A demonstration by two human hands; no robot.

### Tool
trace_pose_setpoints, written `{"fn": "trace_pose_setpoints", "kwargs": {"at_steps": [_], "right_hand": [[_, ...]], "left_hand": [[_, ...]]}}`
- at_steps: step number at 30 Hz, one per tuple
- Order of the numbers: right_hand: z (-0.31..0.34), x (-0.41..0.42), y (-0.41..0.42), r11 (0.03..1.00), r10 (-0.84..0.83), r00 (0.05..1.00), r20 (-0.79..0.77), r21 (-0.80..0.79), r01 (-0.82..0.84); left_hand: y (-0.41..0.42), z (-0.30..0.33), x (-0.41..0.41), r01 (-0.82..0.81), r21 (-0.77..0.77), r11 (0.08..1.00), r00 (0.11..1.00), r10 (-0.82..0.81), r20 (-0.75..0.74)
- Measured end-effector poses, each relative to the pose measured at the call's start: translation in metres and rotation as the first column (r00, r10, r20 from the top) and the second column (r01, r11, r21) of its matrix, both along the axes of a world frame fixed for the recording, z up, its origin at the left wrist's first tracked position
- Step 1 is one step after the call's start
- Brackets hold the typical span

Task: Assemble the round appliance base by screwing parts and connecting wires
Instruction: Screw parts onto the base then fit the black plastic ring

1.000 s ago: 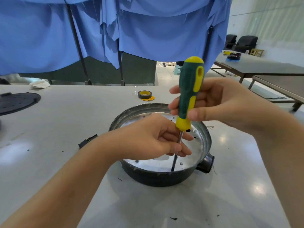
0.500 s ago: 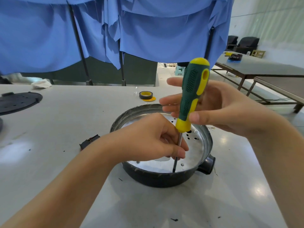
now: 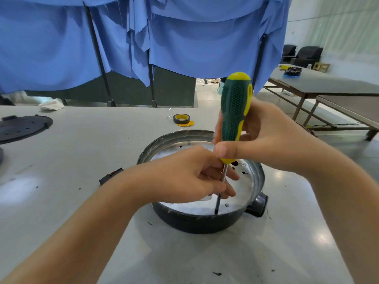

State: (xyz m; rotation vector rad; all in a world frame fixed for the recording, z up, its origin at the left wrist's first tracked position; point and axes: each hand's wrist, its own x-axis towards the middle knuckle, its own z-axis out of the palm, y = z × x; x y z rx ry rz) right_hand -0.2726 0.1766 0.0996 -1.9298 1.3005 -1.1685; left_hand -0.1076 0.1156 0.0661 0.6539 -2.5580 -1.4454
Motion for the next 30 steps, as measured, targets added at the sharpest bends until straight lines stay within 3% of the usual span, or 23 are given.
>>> {"fn": "trace_pose_setpoints", "kwargs": {"at_steps": [3,6,14,18,22,25,30], "right_hand": [[0.001,-0.011,0.003,0.974,0.167,0.971,0.170,0.124,-0.189],[0.003,-0.014,0.006,0.942,0.263,0.931,0.255,0.140,-0.304],[0.001,-0.001,0.002,0.999,0.030,0.998,0.053,0.014,-0.031],[0.002,0.000,0.002,0.998,0.054,0.998,0.012,0.043,-0.055],[0.002,-0.003,0.004,0.971,0.198,0.962,0.186,0.096,-0.218],[0.001,-0.003,0.004,0.969,0.212,0.953,0.215,0.082,-0.234],[0.003,-0.003,0.003,0.999,0.051,0.999,0.018,-0.005,-0.051]], "left_hand": [[-0.001,0.002,0.000,0.019,-0.005,1.000,1.000,-0.019,0.022],[-0.002,0.002,0.000,0.030,-0.011,0.999,0.999,-0.030,0.023],[-0.005,0.000,0.002,-0.039,-0.155,0.987,0.999,0.043,0.025],[-0.006,-0.002,0.000,-0.073,-0.126,0.989,0.997,0.077,0.025],[-0.006,-0.002,0.000,-0.077,-0.096,0.992,0.997,0.079,0.015],[-0.006,-0.003,0.000,-0.082,-0.087,0.993,0.997,0.082,-0.005],[-0.007,-0.003,0.000,-0.047,-0.070,0.996,0.999,0.045,-0.027]]}}
